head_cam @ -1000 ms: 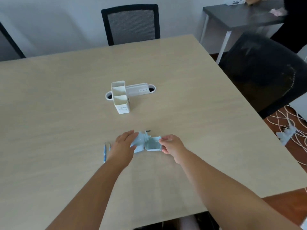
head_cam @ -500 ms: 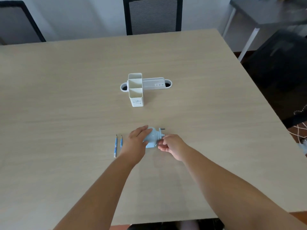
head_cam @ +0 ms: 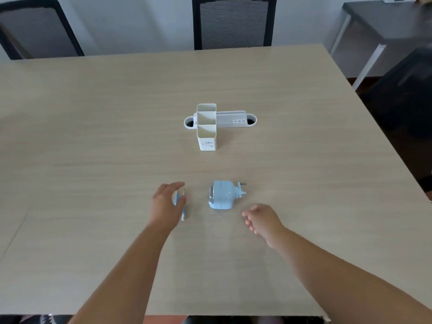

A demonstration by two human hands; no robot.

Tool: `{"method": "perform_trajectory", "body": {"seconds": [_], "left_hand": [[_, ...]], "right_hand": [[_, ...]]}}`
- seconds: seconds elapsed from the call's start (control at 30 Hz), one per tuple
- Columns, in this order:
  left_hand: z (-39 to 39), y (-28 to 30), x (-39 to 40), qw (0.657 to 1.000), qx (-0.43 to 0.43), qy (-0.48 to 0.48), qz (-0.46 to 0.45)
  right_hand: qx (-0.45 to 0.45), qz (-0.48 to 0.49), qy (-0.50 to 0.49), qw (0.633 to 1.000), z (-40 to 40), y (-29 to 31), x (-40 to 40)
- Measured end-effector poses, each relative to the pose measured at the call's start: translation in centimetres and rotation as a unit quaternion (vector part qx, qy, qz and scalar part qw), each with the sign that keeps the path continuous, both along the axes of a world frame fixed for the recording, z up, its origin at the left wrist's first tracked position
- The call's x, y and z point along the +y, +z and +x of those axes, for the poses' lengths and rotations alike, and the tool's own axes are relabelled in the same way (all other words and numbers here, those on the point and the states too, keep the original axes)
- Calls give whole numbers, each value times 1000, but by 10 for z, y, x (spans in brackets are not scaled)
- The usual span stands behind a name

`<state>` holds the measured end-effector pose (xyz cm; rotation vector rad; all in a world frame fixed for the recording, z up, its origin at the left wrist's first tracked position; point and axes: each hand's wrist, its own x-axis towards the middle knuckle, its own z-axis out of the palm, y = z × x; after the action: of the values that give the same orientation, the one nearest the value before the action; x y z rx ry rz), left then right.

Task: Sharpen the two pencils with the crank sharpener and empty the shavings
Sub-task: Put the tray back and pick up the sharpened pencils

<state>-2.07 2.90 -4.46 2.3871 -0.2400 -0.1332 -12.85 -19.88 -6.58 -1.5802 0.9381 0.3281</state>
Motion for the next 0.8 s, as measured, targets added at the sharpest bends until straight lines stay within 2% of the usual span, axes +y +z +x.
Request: {"method": "perform_trajectory", "body": {"seconds": [0.13,0.27,0.5,0.8], "left_hand": [[3,-12,22,988,108,108,21],[4,-22,23,983,142,119,6],[19,-27,35,979,182,92,1],[45,-18,65,972,230,49,-1]], "right_hand": [[-35,-102,148,983,-14,-9,44],[-102,-161,221,957,5,-10,85],[-144,-207,259,932,59,-13,132],[-58,-291,239,925,121,-15,152]]}}
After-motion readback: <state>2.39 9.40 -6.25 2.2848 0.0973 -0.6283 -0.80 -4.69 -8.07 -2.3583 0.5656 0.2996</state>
